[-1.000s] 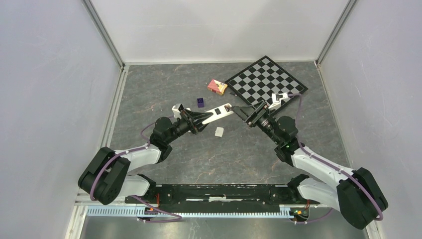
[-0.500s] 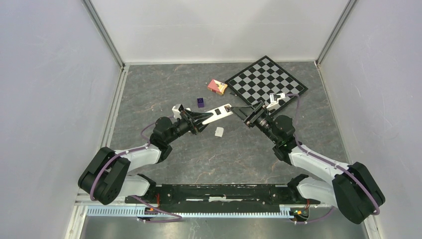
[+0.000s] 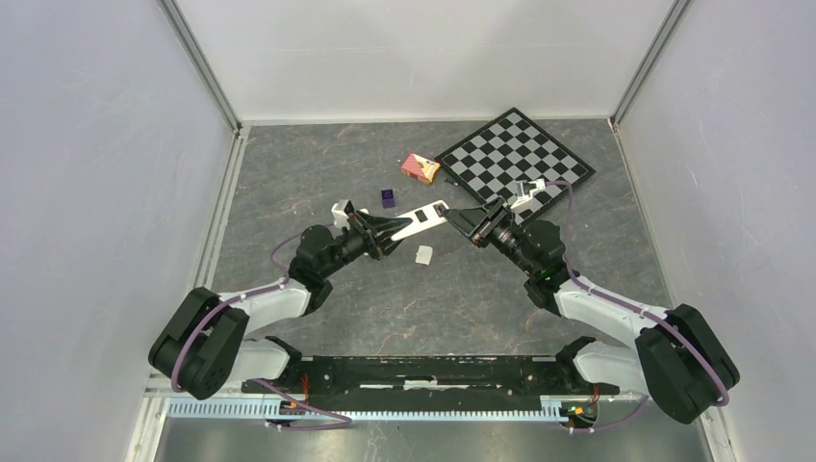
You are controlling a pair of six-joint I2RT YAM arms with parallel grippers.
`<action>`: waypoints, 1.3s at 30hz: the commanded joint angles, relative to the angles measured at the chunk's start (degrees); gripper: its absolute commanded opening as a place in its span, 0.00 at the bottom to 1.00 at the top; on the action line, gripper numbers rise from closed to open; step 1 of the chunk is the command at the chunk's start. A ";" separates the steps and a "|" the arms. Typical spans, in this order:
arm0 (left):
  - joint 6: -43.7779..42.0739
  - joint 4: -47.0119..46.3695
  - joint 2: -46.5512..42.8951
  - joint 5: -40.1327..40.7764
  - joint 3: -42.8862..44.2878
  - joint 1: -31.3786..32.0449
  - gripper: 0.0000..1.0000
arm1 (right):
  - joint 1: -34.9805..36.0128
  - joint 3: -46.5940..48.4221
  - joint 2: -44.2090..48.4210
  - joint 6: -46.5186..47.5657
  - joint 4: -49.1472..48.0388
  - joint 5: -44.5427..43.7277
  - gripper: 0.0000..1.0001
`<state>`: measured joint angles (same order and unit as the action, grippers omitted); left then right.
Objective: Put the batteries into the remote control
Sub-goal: Load the battery into the remote control.
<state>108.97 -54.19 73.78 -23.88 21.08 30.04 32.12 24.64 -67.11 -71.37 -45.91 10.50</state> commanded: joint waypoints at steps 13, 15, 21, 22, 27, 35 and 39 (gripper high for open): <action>-22.54 6.77 -9.19 -2.89 8.51 0.54 0.02 | -0.30 1.74 0.80 -1.68 10.73 -0.75 0.16; -25.93 7.79 -10.50 -2.60 8.69 0.47 0.02 | -0.28 1.55 1.51 -0.30 12.07 -1.65 0.14; -34.55 12.26 -12.80 -2.48 10.16 0.46 0.02 | -0.48 1.31 3.29 1.90 14.21 -2.77 0.27; -35.32 13.16 -12.89 -2.53 10.43 0.46 0.02 | -0.48 1.20 3.49 2.19 13.87 -2.70 0.34; -38.21 16.46 -12.90 -1.88 10.52 0.12 0.02 | -1.29 -0.01 6.33 4.74 8.87 -1.20 0.65; -42.05 18.84 -12.07 -1.71 10.00 -0.75 0.02 | -4.76 -2.68 4.71 6.36 -10.01 12.23 0.87; -44.89 18.92 -11.76 -4.92 10.68 -1.11 0.02 | -4.88 2.44 2.11 15.24 -2.07 17.37 0.84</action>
<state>69.73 -33.82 62.15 -24.73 28.88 29.43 27.46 21.80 -63.22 -65.19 -48.90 20.58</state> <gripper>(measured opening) 0.271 0.867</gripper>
